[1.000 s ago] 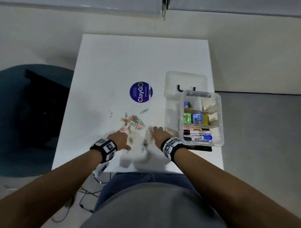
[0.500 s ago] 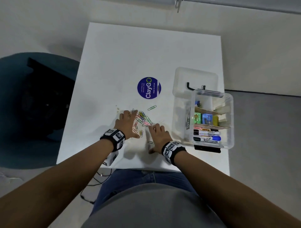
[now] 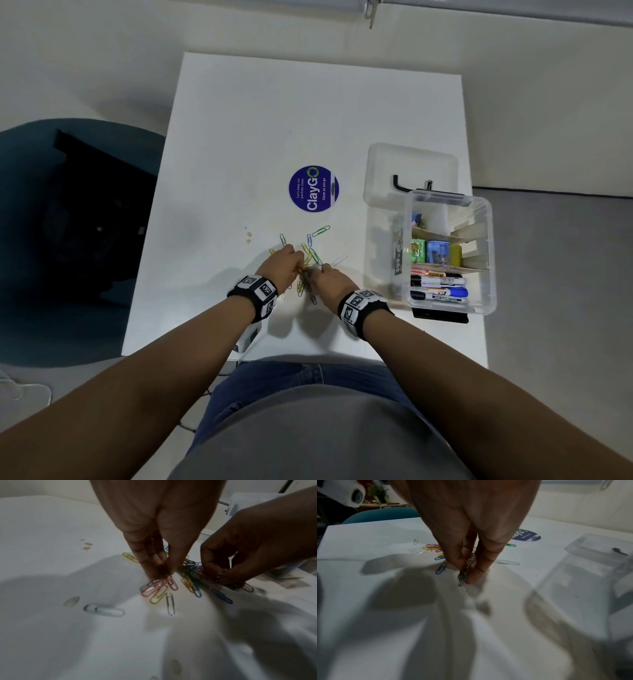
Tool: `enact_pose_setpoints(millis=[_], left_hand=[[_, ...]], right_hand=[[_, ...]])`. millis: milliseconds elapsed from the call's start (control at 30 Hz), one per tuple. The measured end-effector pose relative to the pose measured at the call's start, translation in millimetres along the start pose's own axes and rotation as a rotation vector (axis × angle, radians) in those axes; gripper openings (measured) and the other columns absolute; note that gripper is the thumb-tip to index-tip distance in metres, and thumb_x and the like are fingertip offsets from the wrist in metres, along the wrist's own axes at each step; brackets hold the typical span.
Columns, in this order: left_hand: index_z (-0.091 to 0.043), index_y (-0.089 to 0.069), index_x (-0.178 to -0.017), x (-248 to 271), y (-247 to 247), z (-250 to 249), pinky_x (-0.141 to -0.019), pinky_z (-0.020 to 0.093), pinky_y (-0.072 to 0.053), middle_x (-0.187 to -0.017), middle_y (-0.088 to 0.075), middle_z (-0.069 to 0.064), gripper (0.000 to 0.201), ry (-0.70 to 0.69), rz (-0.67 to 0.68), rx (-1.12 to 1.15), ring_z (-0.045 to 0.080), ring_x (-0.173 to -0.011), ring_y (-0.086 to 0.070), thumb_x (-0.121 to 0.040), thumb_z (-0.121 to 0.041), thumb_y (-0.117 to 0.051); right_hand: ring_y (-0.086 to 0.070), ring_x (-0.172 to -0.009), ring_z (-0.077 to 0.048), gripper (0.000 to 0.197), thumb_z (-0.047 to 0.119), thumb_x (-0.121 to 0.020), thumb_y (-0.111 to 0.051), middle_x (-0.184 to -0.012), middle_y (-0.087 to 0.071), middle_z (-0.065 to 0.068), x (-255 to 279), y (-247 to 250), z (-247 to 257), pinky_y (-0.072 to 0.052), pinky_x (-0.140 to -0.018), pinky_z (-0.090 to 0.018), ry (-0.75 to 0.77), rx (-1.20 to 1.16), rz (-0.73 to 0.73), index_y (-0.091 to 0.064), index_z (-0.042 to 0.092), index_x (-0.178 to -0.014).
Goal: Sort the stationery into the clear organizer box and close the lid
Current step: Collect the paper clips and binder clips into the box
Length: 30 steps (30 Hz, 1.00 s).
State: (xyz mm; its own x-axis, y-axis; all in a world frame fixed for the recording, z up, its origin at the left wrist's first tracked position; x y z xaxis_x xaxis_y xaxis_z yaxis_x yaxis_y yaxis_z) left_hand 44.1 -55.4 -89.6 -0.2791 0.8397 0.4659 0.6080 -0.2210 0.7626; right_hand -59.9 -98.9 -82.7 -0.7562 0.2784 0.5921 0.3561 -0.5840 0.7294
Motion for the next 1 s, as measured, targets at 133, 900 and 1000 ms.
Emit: enact_pose_setpoints(millis=[133, 900, 1000], left_hand=[[-0.007, -0.062, -0.097, 0.2, 7.2, 7.8, -0.078, 0.032, -0.043, -0.103, -0.055, 0.012, 0.015, 0.043, -0.006, 0.037, 0.029, -0.093, -0.057, -0.084, -0.001, -0.056], [-0.007, -0.067, -0.09, -73.6, 82.9, -263.3, -0.074, 0.029, -0.056, -0.087, -0.069, 0.007, 0.009, -0.176, -0.195, 0.494, 0.02, -0.077, -0.065, -0.084, -0.006, -0.061], [-0.004, -0.071, -0.085, -96.3, 66.1, -289.3, -0.08, 0.038, -0.057, -0.092, -0.072, 0.012, 0.013, -0.161, -0.127, 0.344, 0.028, -0.083, -0.069, -0.085, -0.005, -0.059]], right_hand=[[-0.059, -0.102, -0.038, 0.038, -0.006, -0.088, -0.042, -0.12, -0.05, -0.02, 3.0, 12.3, -13.2, -0.045, -0.081, -0.037, -0.076, -0.098, -0.056, -0.049, 0.002, -0.125], [-0.067, -0.071, -0.023, 0.014, 0.002, -0.082, -0.06, -0.076, -0.066, -0.004, 134.4, 192.2, -227.5, -0.055, -0.064, -0.029, -0.484, -0.649, -0.79, -0.061, 0.017, -0.079], [-0.07, -0.081, -0.029, 0.019, 0.004, -0.084, -0.058, -0.08, -0.069, -0.009, 129.0, 189.1, -251.3, -0.058, -0.078, -0.039, -0.545, -0.6, -0.716, -0.059, 0.019, -0.072]])
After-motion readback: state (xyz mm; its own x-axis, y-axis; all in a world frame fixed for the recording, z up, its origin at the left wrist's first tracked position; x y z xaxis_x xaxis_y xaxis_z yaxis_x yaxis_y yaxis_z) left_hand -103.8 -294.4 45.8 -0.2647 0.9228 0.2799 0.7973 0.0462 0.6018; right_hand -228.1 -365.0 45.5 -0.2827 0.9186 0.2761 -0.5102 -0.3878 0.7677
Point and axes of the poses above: each hand's wrist, its own x-axis away from the middle knuckle, its own y-axis out of the back of the hand, z = x × y, the point moved 7 cm from there along -x, towards the middle knuckle
